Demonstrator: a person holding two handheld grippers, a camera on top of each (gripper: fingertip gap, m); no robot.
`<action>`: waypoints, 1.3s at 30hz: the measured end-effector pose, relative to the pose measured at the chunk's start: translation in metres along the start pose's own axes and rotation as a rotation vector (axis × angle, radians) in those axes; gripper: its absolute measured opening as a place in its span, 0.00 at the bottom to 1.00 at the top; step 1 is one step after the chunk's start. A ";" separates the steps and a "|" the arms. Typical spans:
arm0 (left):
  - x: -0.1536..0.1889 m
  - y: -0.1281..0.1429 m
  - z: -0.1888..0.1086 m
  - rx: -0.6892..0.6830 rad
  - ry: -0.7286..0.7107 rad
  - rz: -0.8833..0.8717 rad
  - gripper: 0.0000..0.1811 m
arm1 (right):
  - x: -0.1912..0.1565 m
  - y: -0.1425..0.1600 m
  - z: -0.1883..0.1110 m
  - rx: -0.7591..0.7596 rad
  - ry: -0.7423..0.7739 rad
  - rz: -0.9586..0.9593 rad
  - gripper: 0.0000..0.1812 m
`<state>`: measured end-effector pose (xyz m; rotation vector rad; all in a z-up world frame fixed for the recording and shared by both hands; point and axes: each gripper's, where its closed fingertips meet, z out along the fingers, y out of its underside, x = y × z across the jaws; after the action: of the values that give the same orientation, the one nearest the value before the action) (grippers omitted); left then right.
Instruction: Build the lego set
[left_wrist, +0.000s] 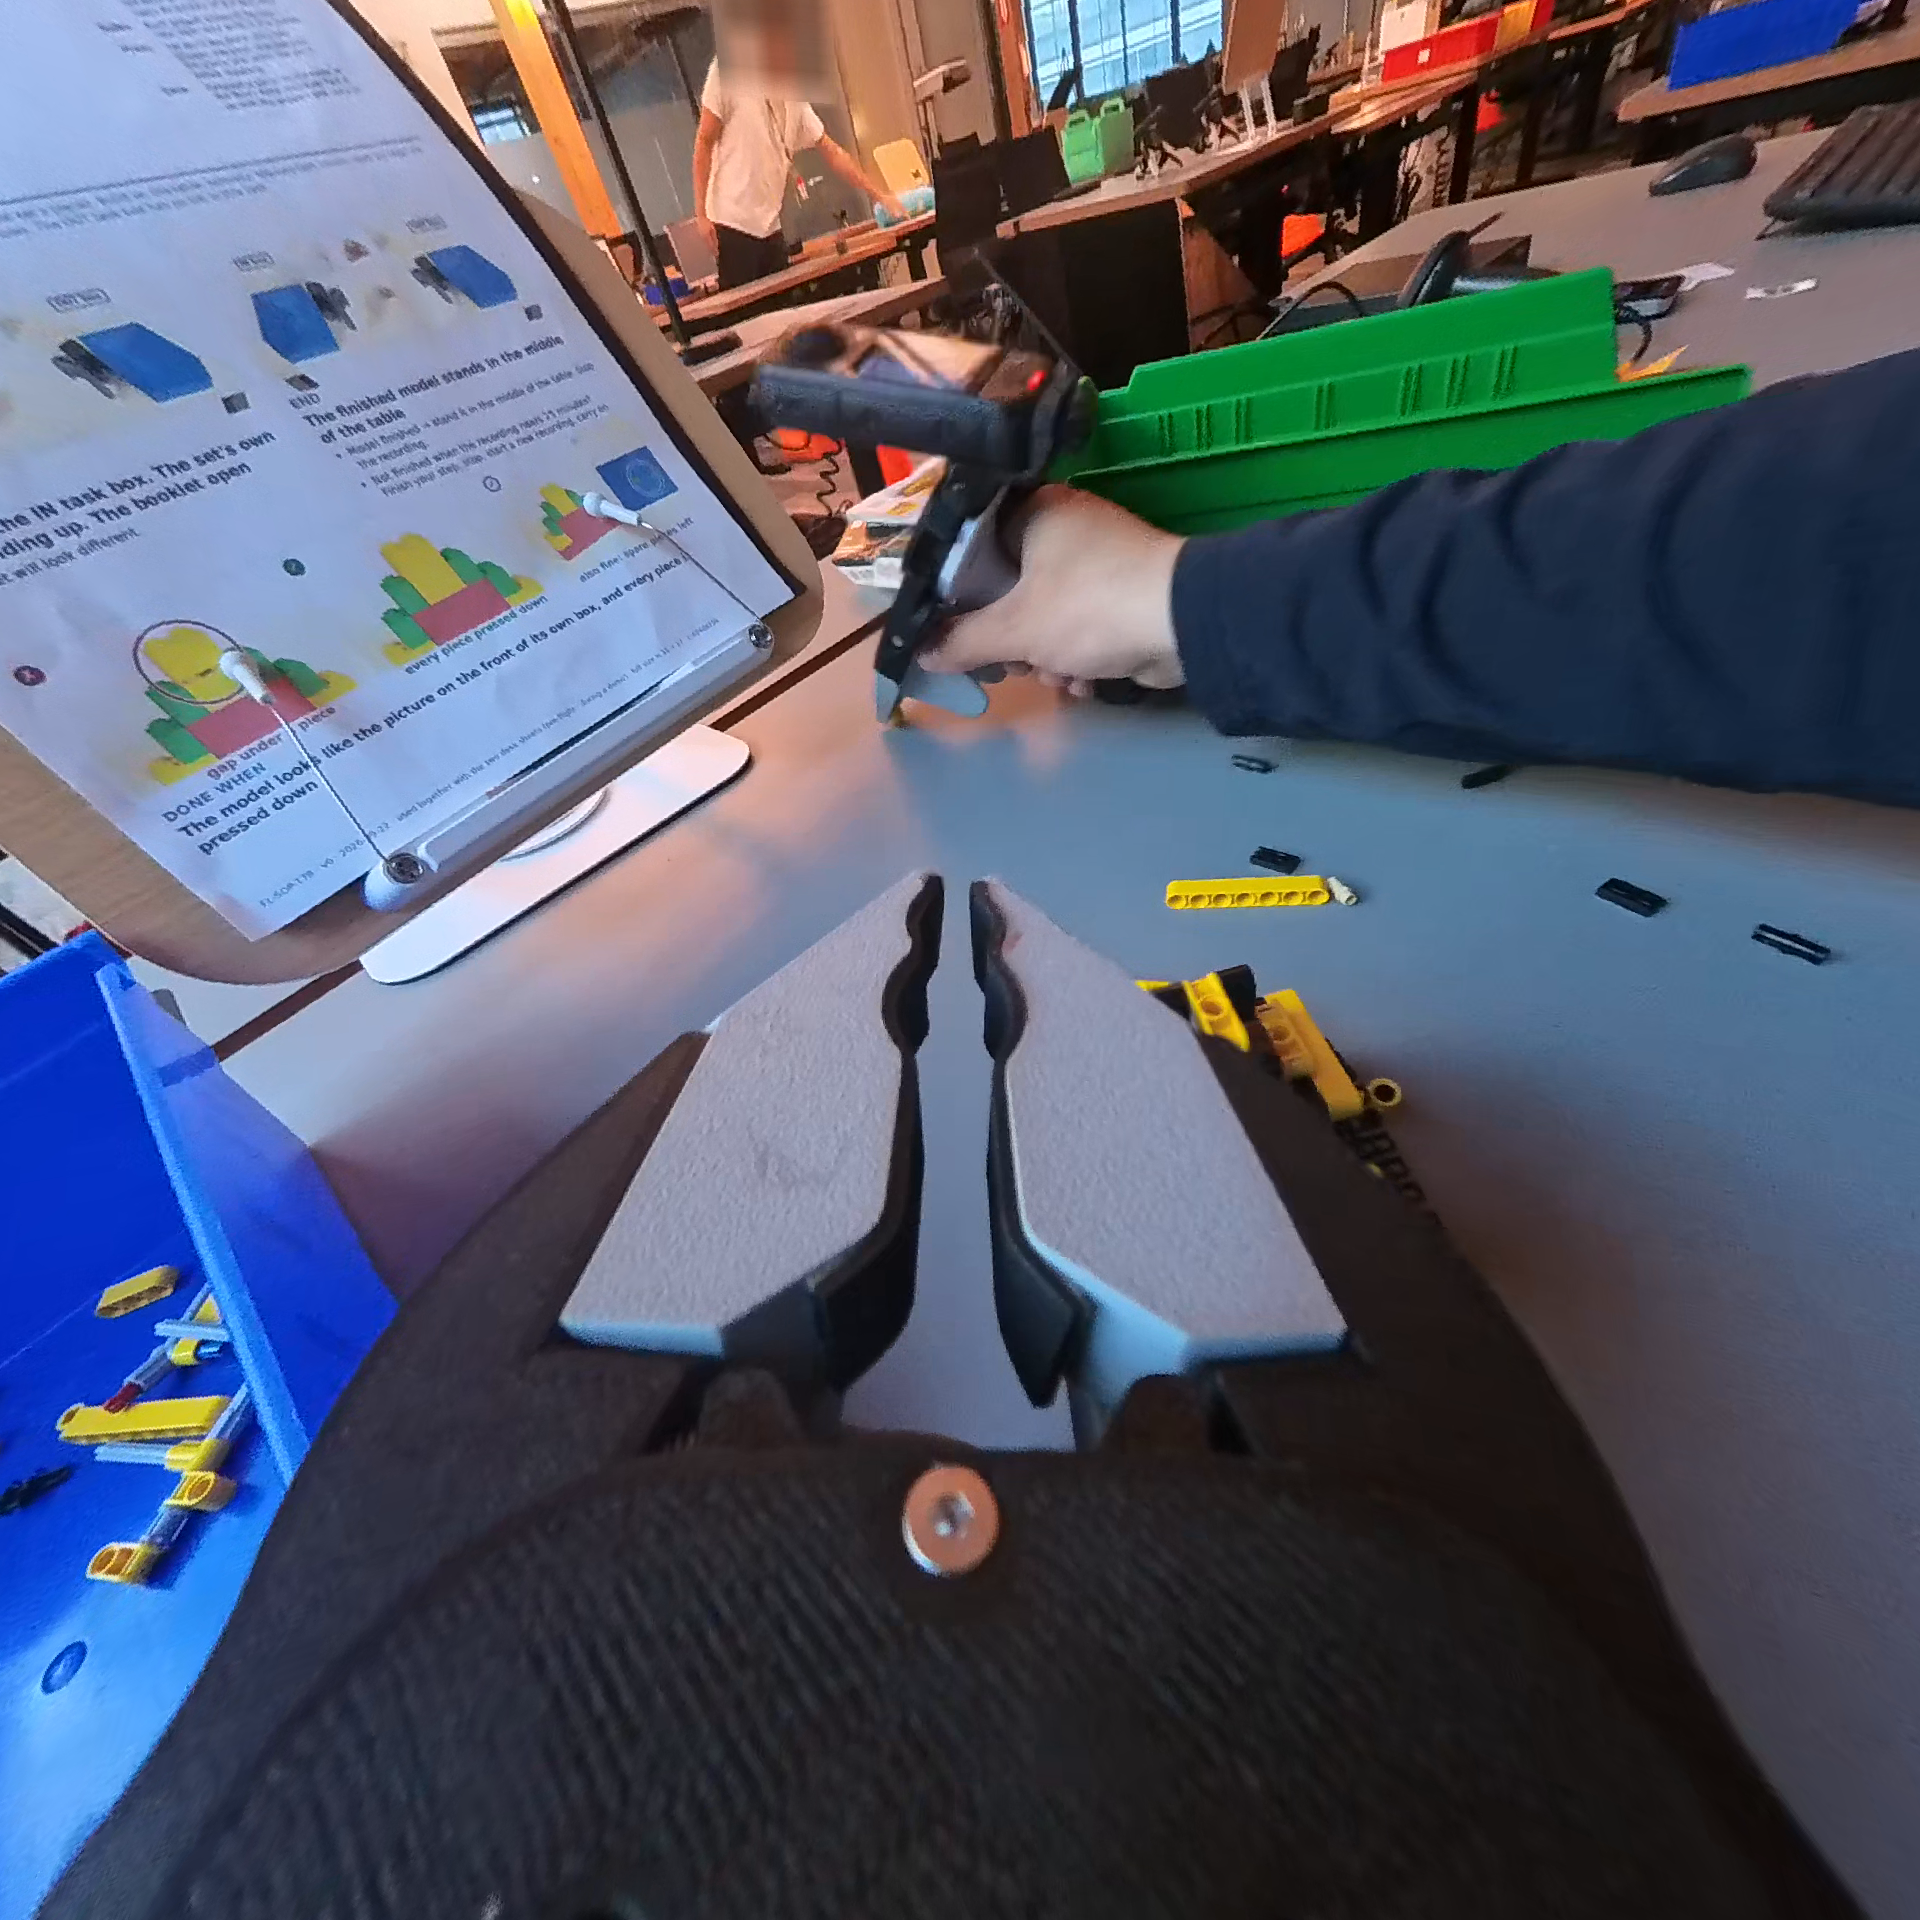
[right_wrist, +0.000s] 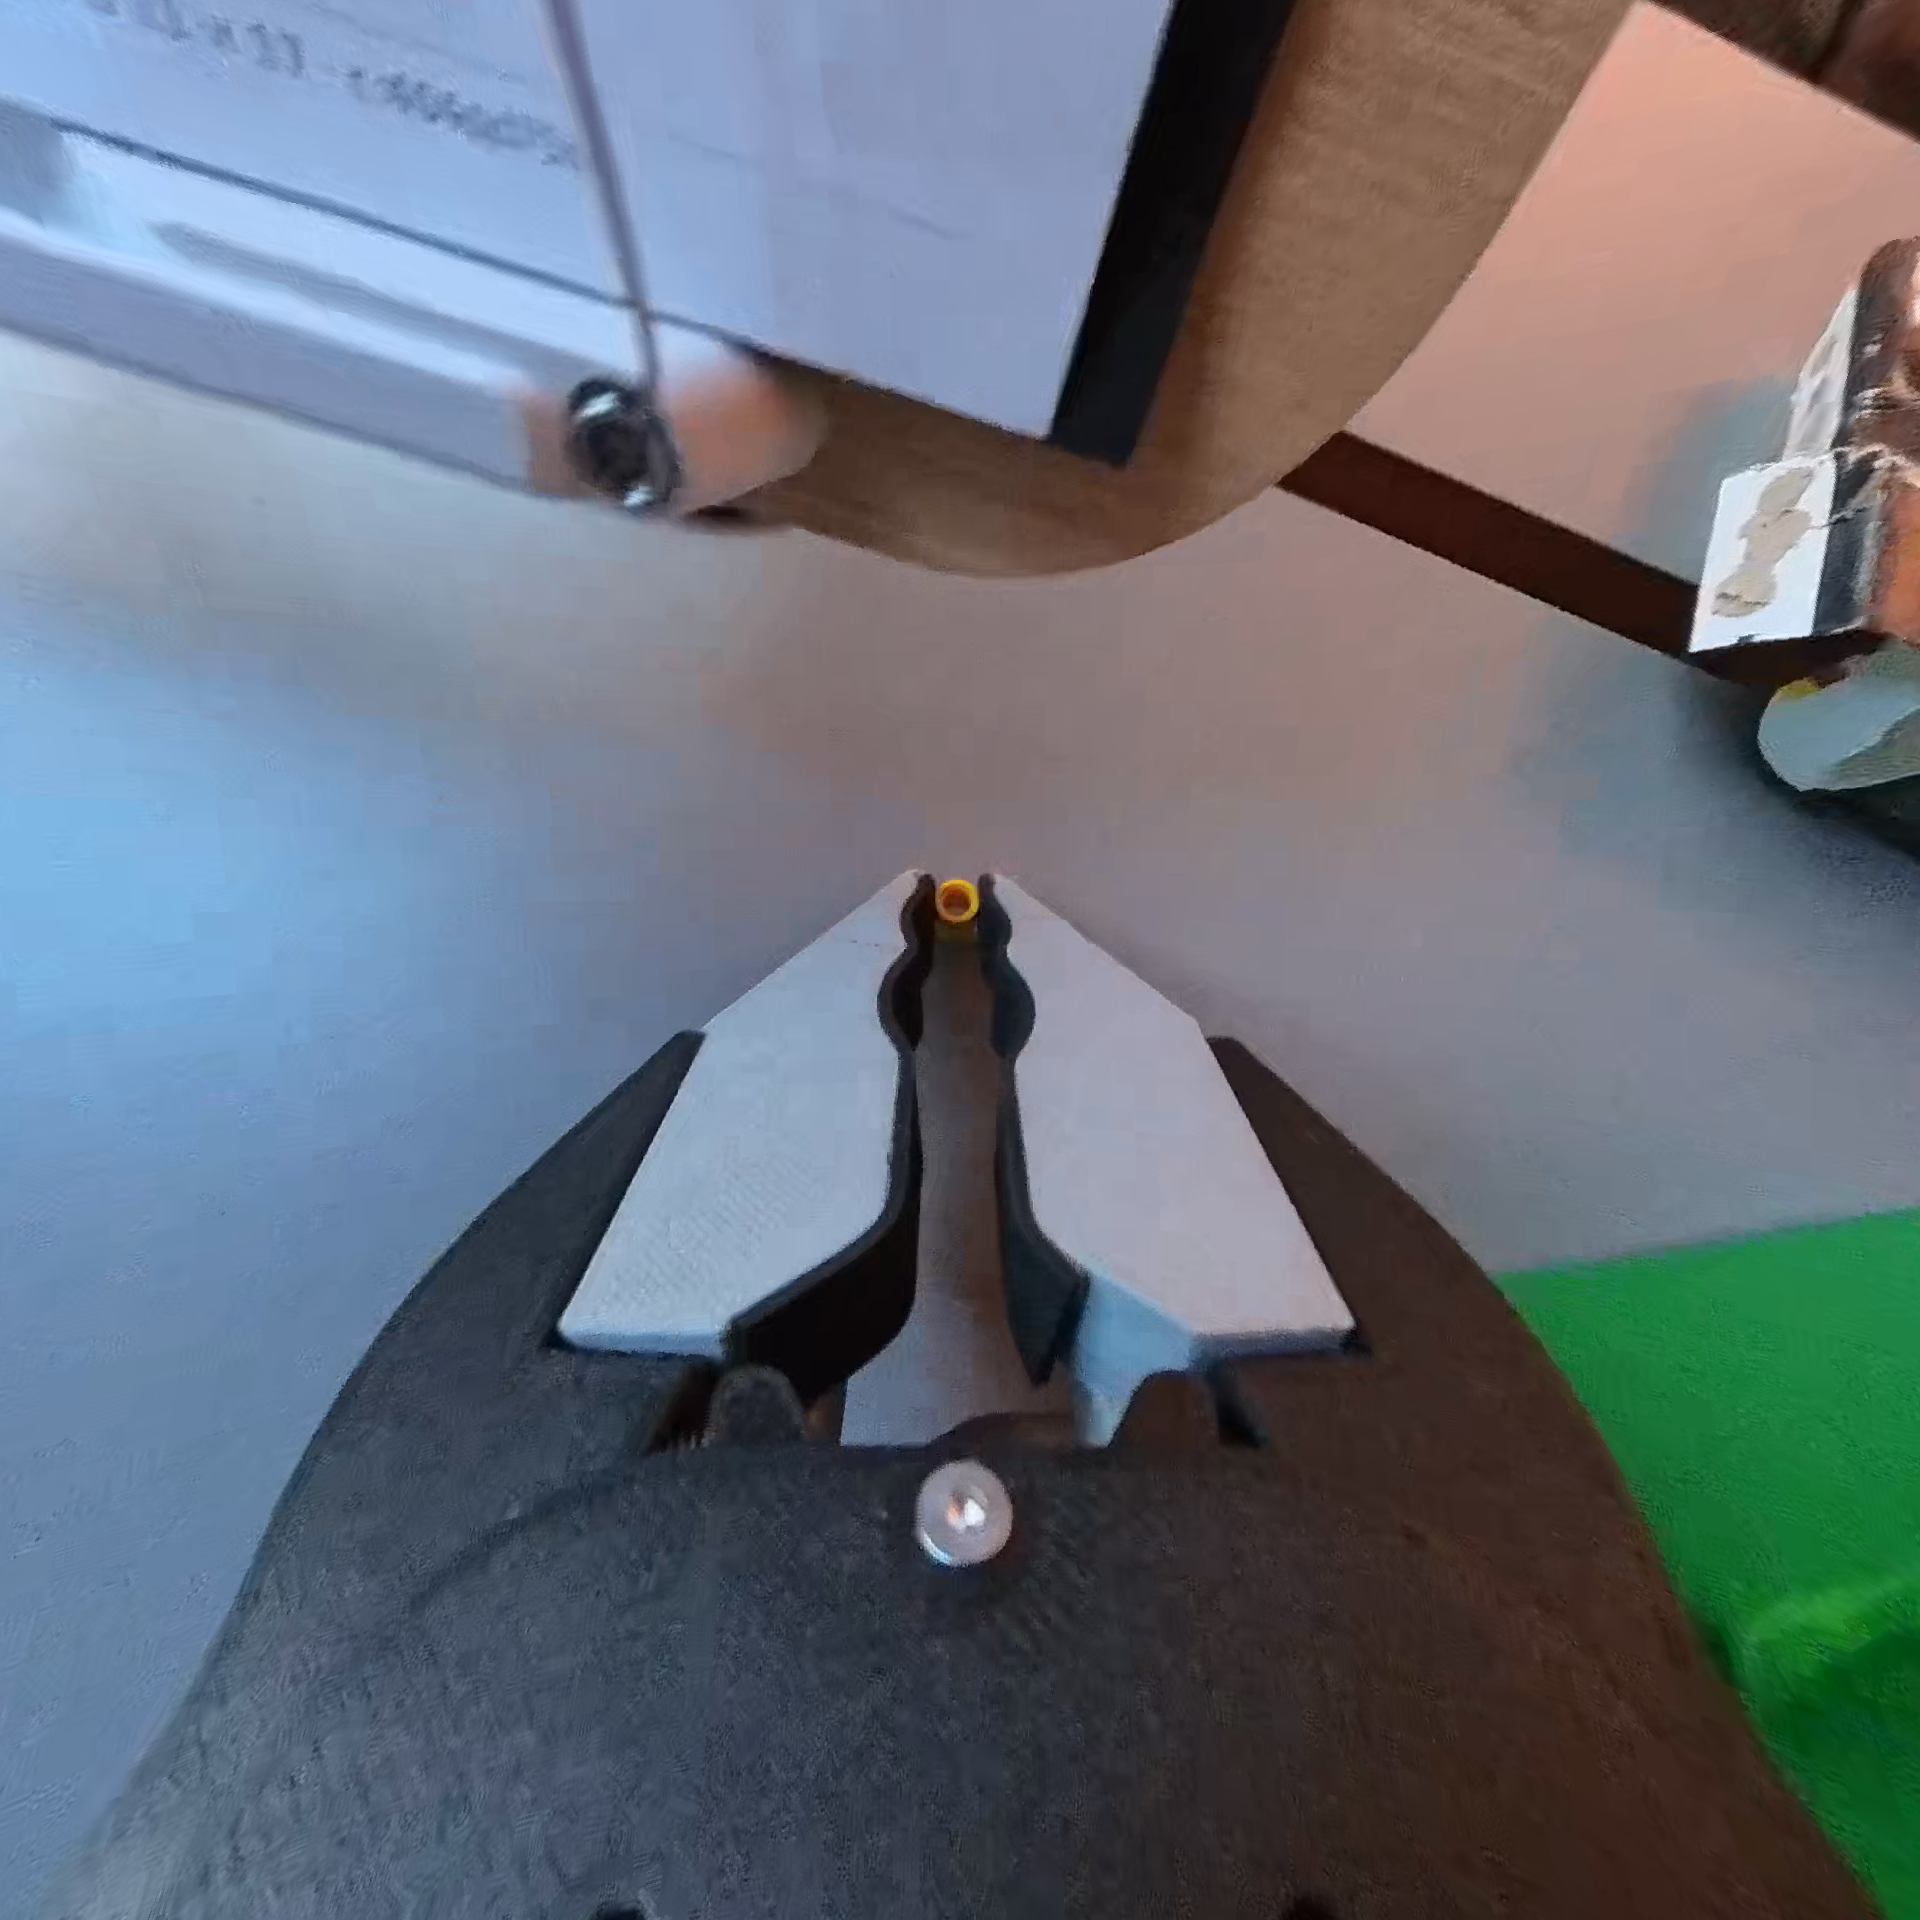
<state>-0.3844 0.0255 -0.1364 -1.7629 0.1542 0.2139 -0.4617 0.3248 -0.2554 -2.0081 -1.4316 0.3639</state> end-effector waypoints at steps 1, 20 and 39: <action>-0.001 0.002 0.001 -0.008 -0.004 0.003 0.01 | -0.009 0.005 -0.008 -0.002 -0.038 -0.011 0.03; 0.003 0.021 0.009 -0.073 -0.030 0.075 0.01 | -0.072 0.165 -0.197 0.039 -0.299 -0.213 0.11; 0.005 0.027 0.012 -0.094 -0.028 0.075 0.01 | -0.135 0.229 -0.218 0.113 -0.667 -0.357 0.00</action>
<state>-0.3862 0.0321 -0.1652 -1.8480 0.1929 0.3040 -0.2199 0.0810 -0.2543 -1.5530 -2.0684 0.9903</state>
